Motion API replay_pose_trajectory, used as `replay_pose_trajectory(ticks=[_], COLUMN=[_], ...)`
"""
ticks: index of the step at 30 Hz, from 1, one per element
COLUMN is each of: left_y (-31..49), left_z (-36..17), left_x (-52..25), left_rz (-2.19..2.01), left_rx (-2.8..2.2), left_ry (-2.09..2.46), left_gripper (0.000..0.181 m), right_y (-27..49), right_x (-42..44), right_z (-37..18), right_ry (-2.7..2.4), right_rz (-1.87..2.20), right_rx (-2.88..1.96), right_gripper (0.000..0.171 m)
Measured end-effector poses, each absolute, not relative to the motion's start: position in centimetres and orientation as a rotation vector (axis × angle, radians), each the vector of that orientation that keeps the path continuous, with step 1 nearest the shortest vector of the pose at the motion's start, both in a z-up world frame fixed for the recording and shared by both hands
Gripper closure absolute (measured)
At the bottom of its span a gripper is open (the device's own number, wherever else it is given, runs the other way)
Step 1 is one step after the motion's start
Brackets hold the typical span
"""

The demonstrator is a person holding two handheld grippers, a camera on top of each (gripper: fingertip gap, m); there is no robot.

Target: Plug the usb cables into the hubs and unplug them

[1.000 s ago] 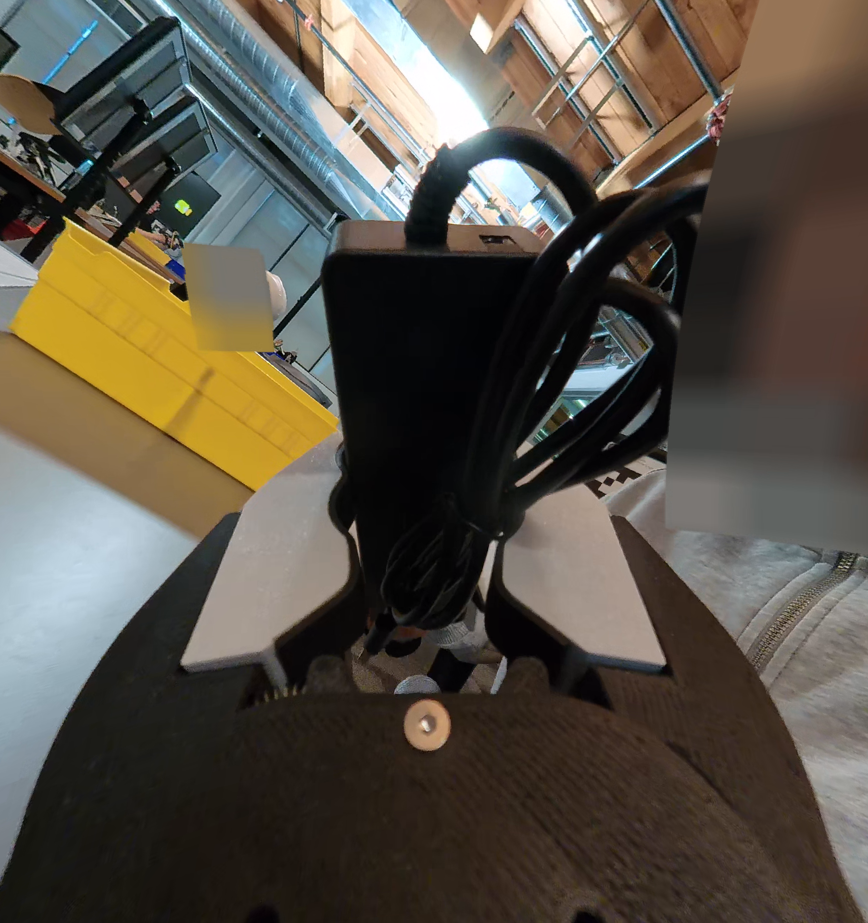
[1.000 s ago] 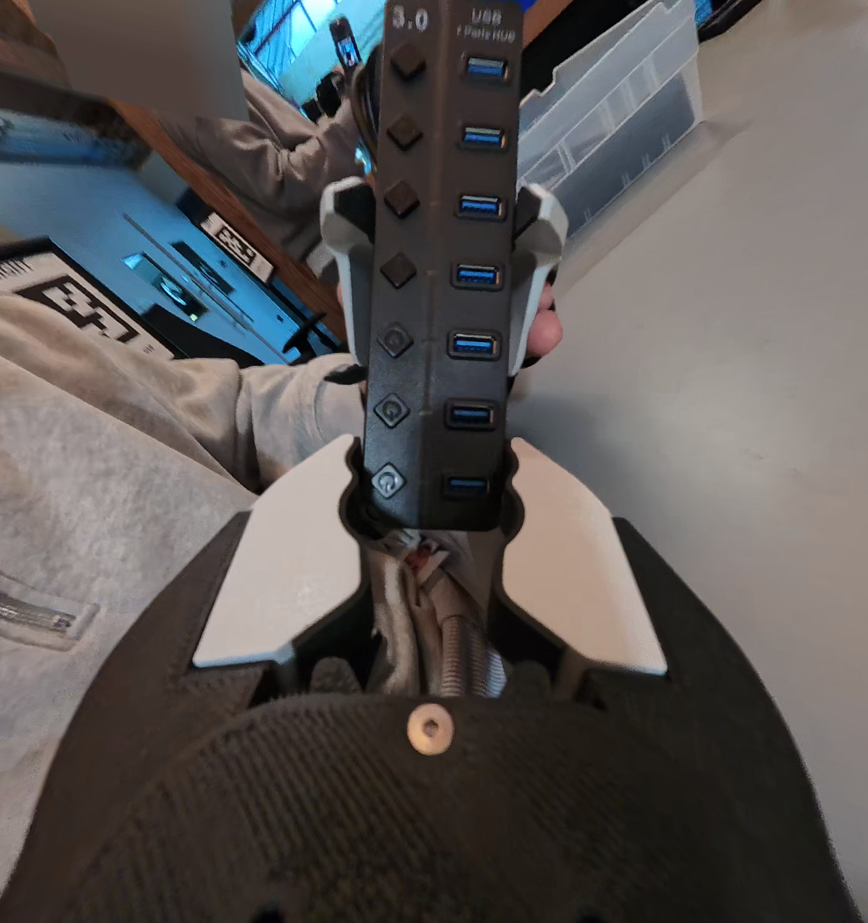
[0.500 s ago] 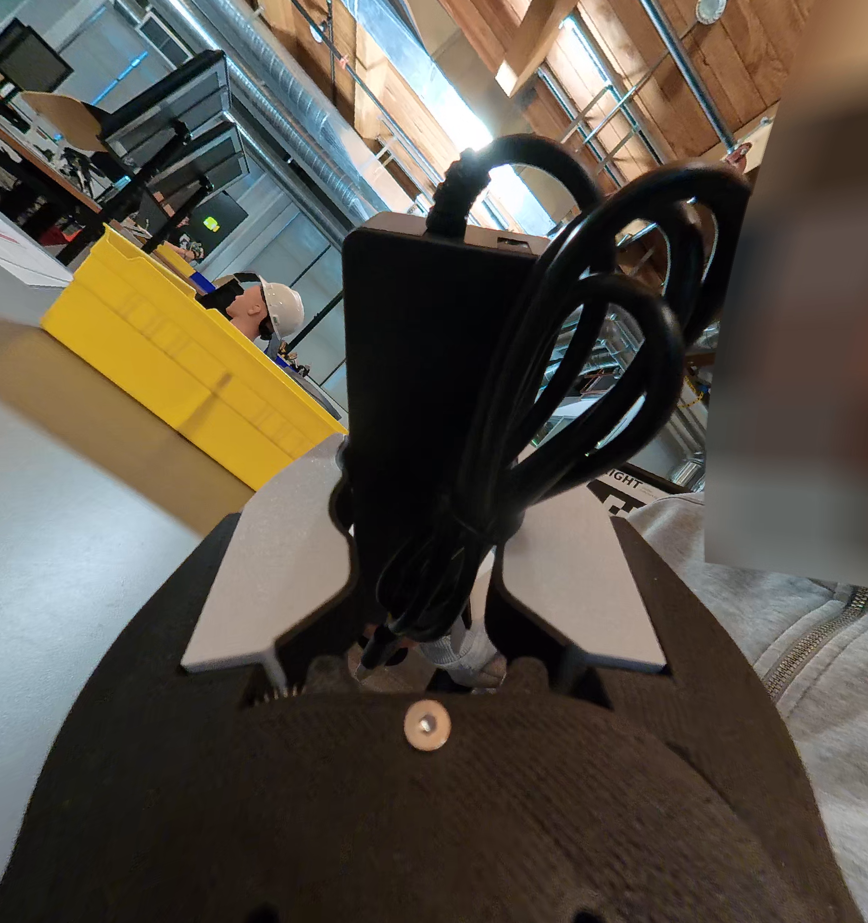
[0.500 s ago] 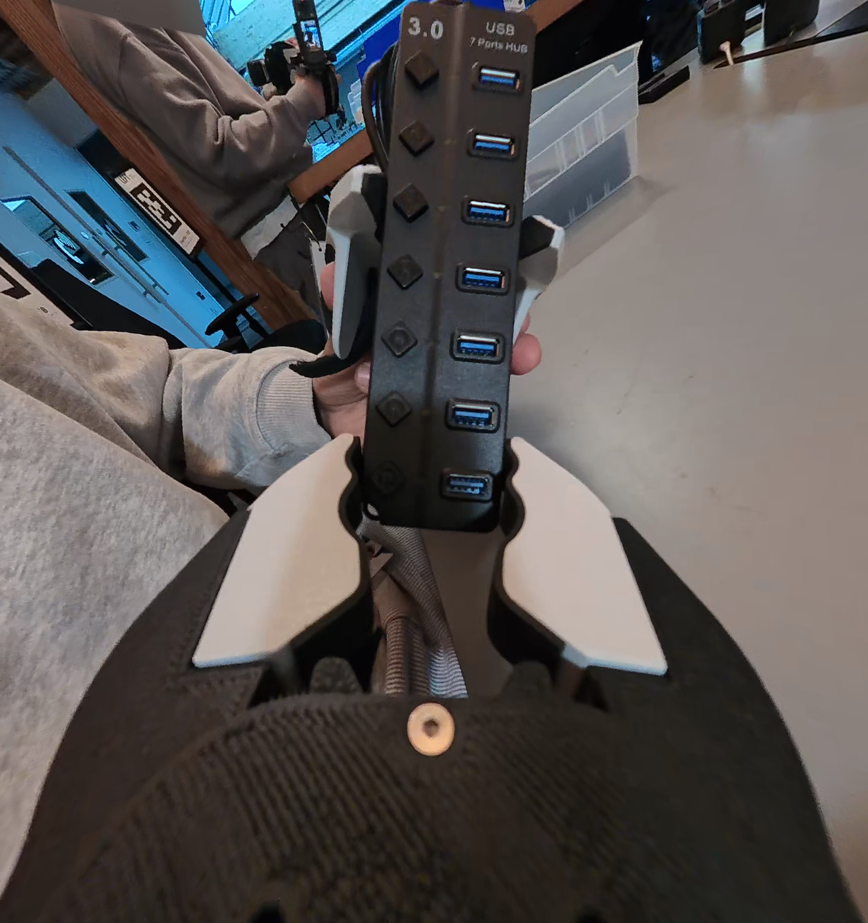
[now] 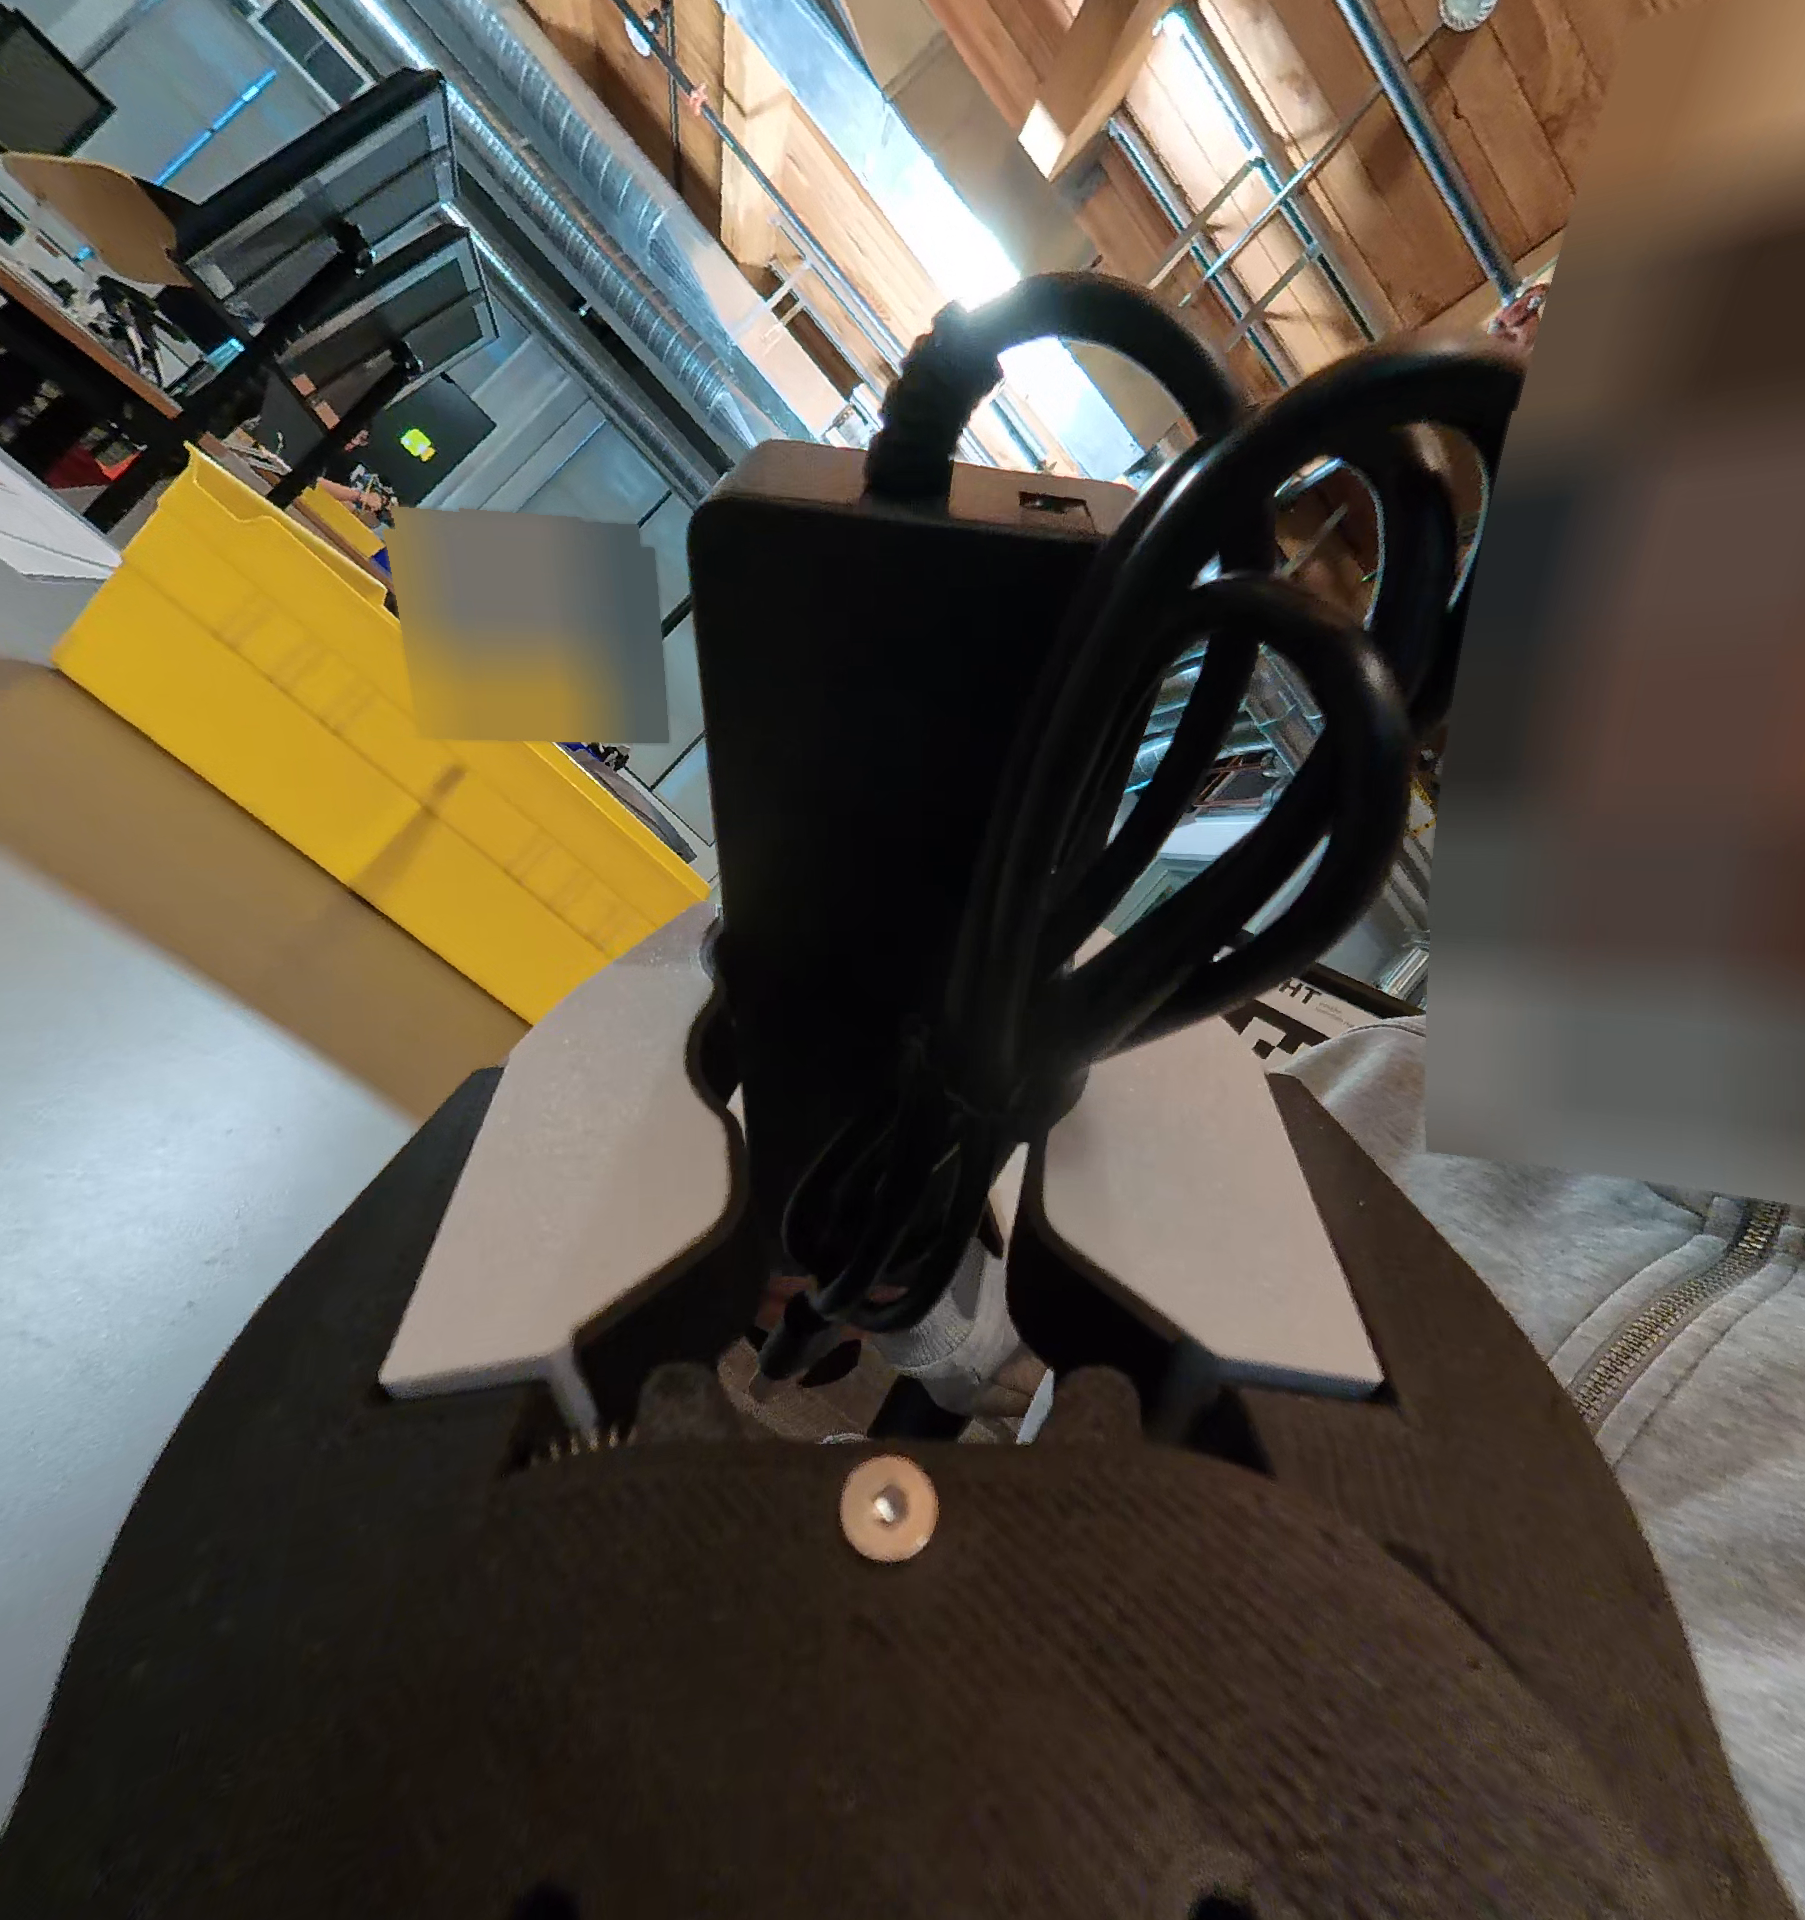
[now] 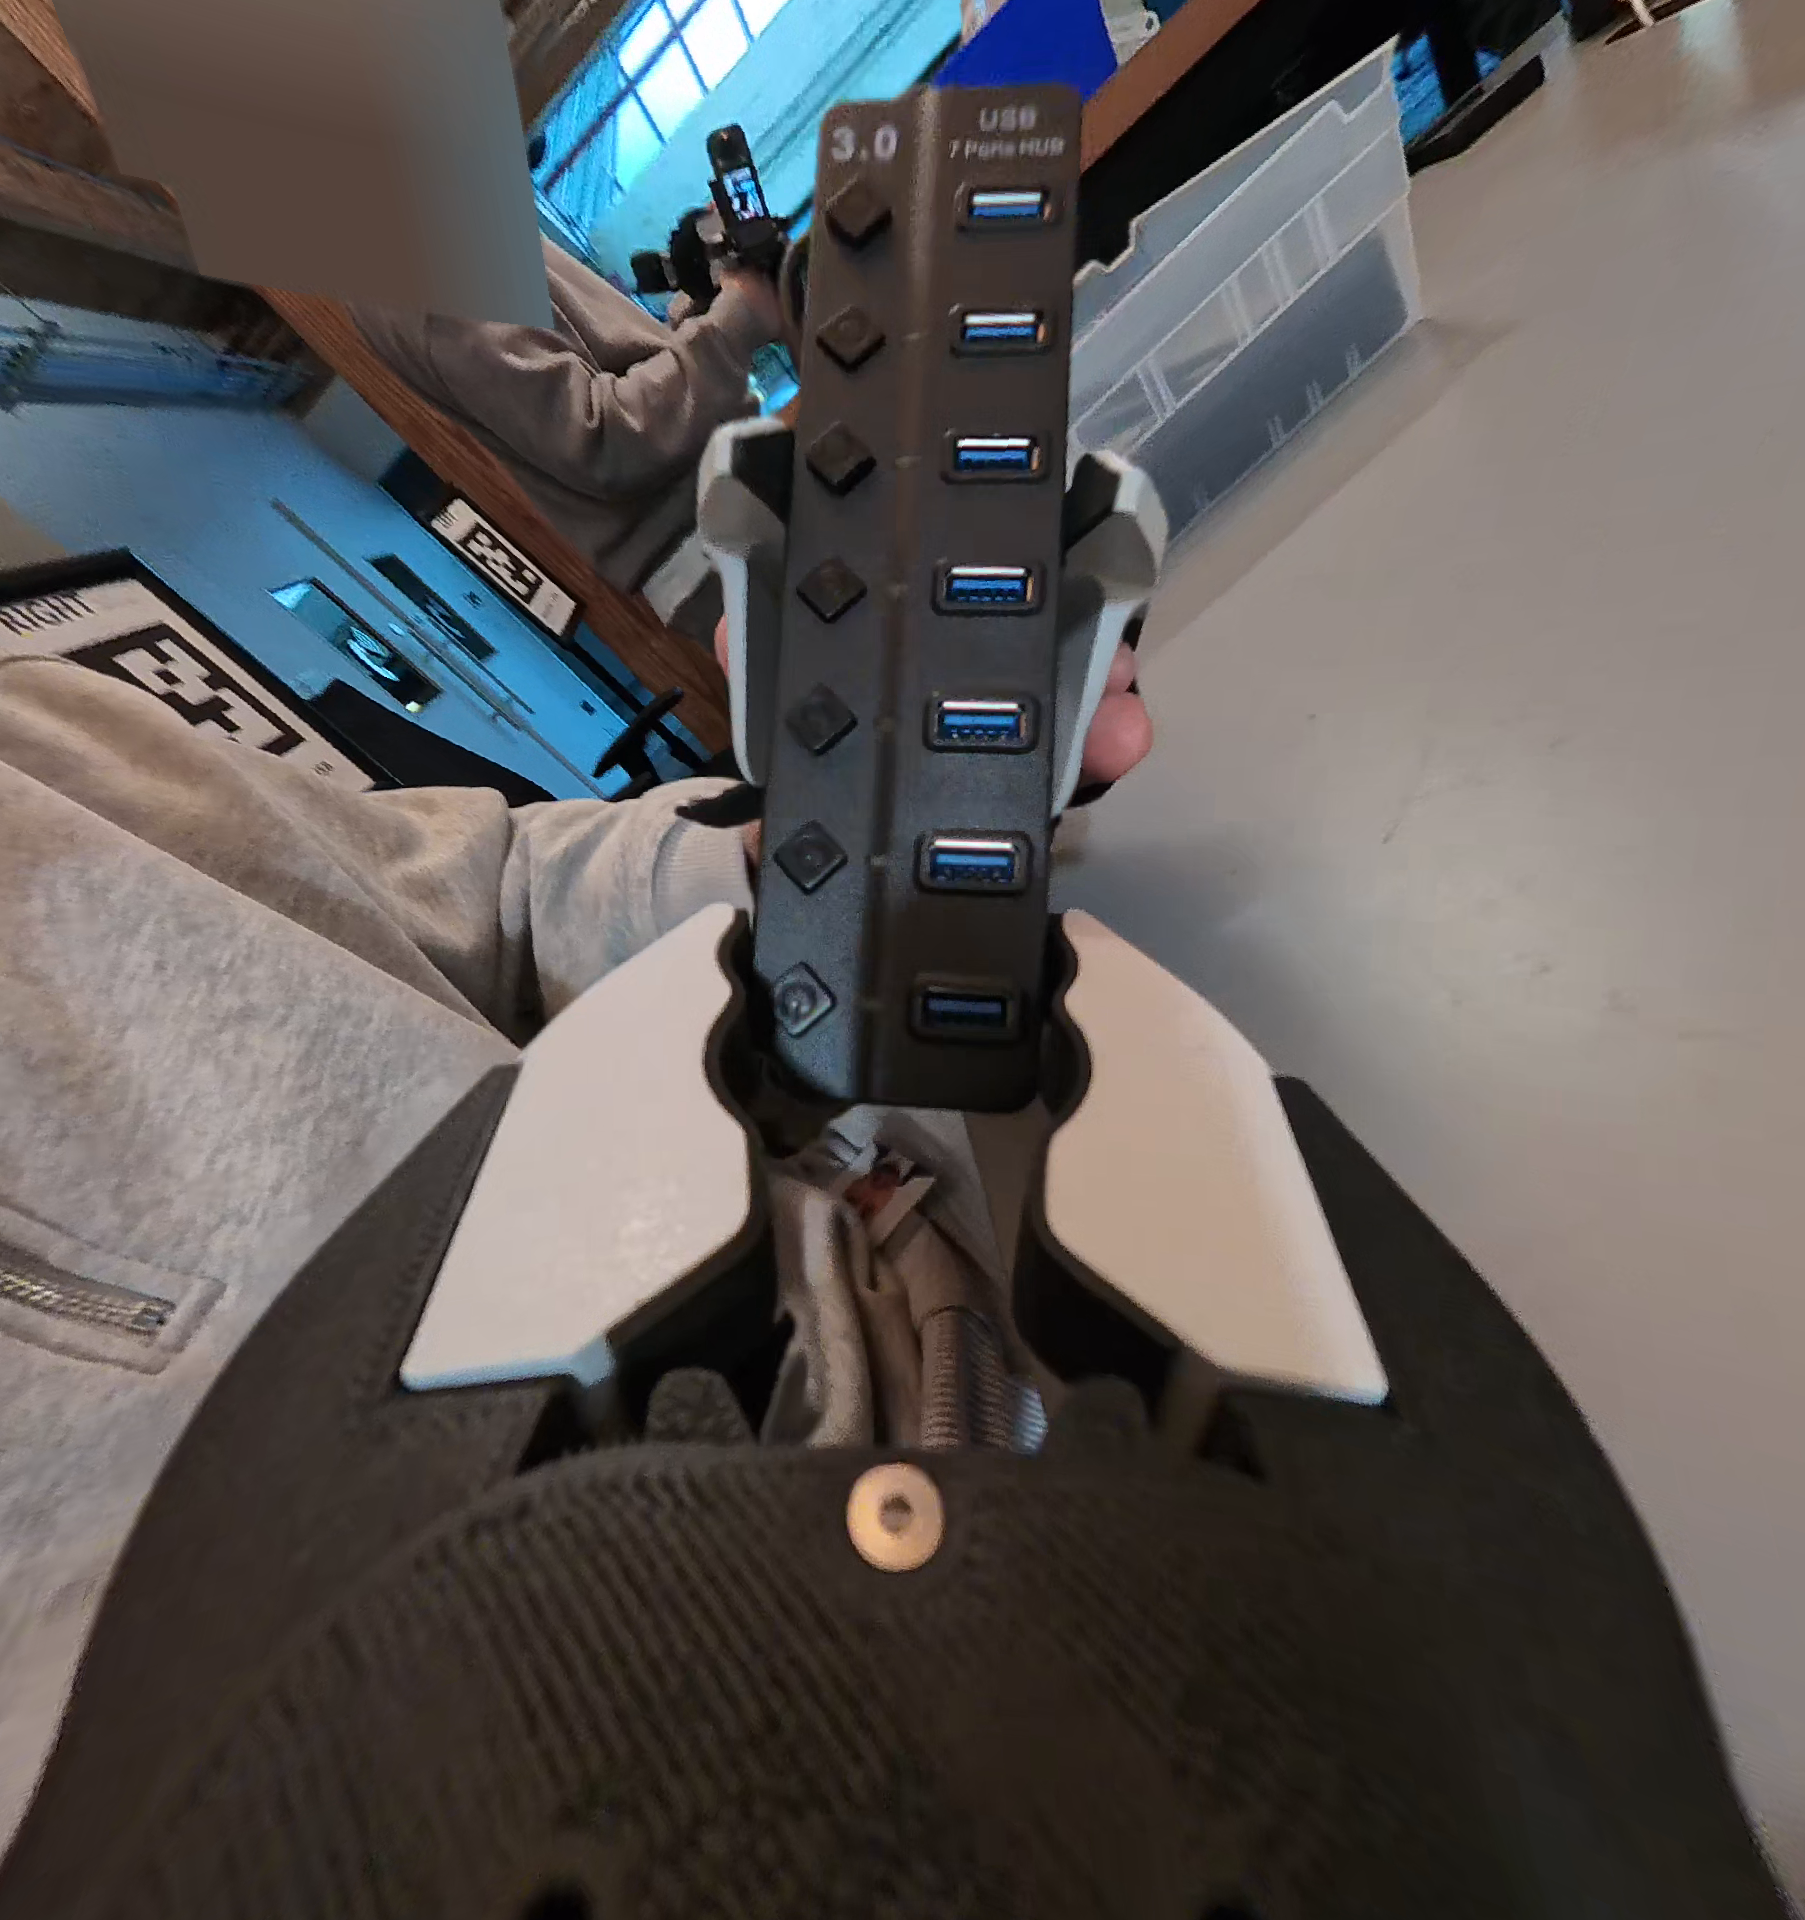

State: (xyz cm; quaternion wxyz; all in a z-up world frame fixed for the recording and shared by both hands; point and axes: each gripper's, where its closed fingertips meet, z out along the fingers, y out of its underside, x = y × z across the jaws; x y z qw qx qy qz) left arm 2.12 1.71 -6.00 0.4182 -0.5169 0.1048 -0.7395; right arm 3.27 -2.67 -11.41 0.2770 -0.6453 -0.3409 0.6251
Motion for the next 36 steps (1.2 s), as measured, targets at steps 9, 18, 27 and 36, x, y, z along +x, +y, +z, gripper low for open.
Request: replay_pose_trajectory(ticks=[9, 18, 27, 36], left_y=[1.6, 2.0, 3.8, 4.1], left_z=[-5.8, -5.7, -6.4, -6.7], left_x=[2.0, 1.6, -0.5, -1.2], left_rz=[-1.861, -1.815, -1.712, -1.616], left_rx=[-1.288, -1.3, -1.336, -1.368], left_ry=[0.268, 0.282, 0.215, 0.234], left_gripper=[0.127, 0.127, 0.128, 0.127], right_y=[-2.7, -1.5, 0.9, 1.2], right_x=[3.4, 3.7, 5.2, 5.2], right_z=[-10.7, -11.0, -10.9, -10.7], right_ry=[-0.841, -0.74, -0.589, -0.589], right_rz=[1.822, 1.823, 1.767, 1.749], right_rx=[-1.718, -1.754, -1.766, -1.753], right_gripper=[0.118, 0.111, 0.111, 0.112])
